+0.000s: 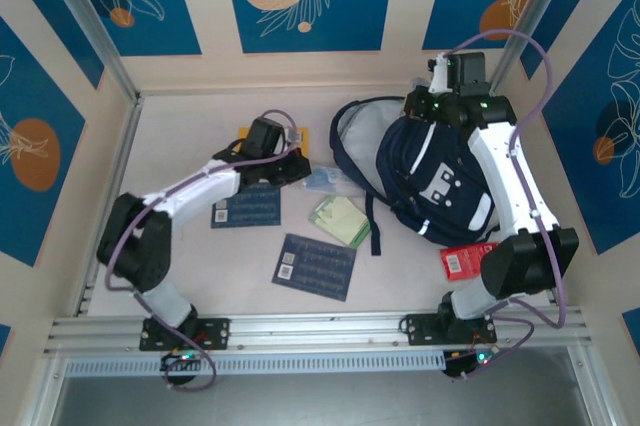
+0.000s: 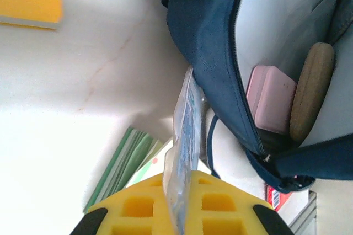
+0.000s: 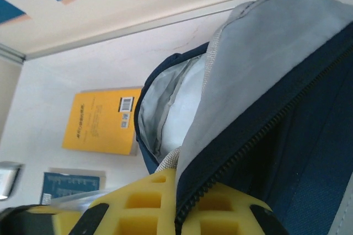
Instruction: Pack the student bag
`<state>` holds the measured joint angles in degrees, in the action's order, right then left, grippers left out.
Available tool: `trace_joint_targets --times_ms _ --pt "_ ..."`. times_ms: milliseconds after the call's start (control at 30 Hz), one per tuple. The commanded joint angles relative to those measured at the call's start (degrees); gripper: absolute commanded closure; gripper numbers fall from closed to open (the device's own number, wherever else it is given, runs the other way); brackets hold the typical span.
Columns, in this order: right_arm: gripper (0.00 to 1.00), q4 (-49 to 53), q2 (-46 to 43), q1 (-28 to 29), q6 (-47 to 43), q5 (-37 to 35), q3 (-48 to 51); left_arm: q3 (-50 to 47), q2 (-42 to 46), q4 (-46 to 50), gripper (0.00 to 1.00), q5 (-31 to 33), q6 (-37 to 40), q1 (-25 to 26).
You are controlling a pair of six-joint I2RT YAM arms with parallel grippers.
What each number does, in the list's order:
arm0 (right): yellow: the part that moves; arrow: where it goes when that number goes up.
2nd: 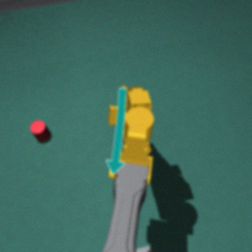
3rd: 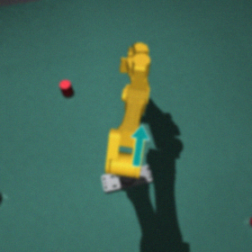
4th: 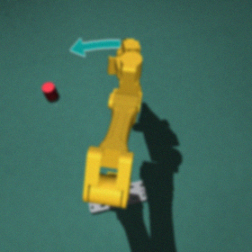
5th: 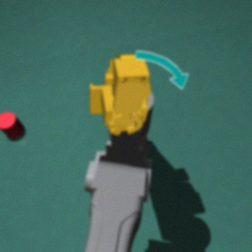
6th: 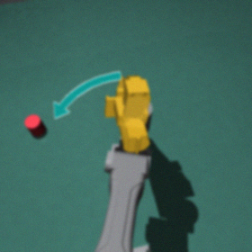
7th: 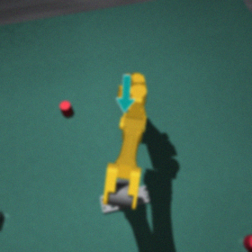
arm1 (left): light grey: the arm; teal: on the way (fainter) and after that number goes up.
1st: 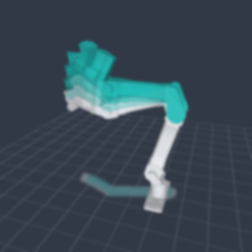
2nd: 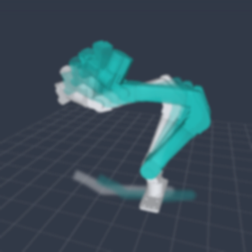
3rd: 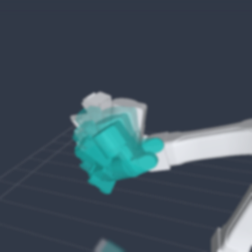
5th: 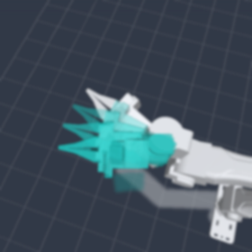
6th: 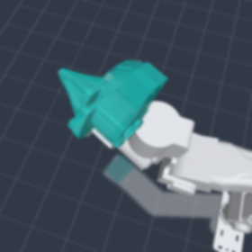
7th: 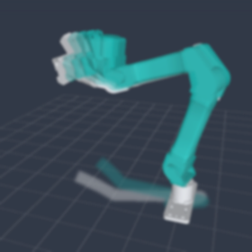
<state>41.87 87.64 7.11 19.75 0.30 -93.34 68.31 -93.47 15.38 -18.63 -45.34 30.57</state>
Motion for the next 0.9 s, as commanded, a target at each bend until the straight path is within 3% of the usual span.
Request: trace_joint_targets --times_ms 0,233,500,667,867 --pt "1.0 -0.57 0.92 1.72 -7.02 -0.74 -4.13 -0.14 7.34 7.43 1.0 5.53 4.74 -1.93" --pt "1.0 -4.84 6.41 7.5 -14.33 -4.97 -12.07 -2.56 20.1 13.56 1.0 7.83 5.69 -6.39" --pt "1.0 8.25 21.75 17.62 -25.71 -1.04 -35.01 -1.61 34.7 21.28 1.0 19.54 9.79 -9.34" --pt "1.0 8.75 21.86 22.21 -30.55 1.72 -35.28 -0.1 35.7 22.13 1.0 19.27 11.22 -9.73" --pt "1.0 8.08 14.77 20.66 -33.07 1.43 -29.04 -0.46 34.25 18.36 1.0 13.64 10.64 -9.74"
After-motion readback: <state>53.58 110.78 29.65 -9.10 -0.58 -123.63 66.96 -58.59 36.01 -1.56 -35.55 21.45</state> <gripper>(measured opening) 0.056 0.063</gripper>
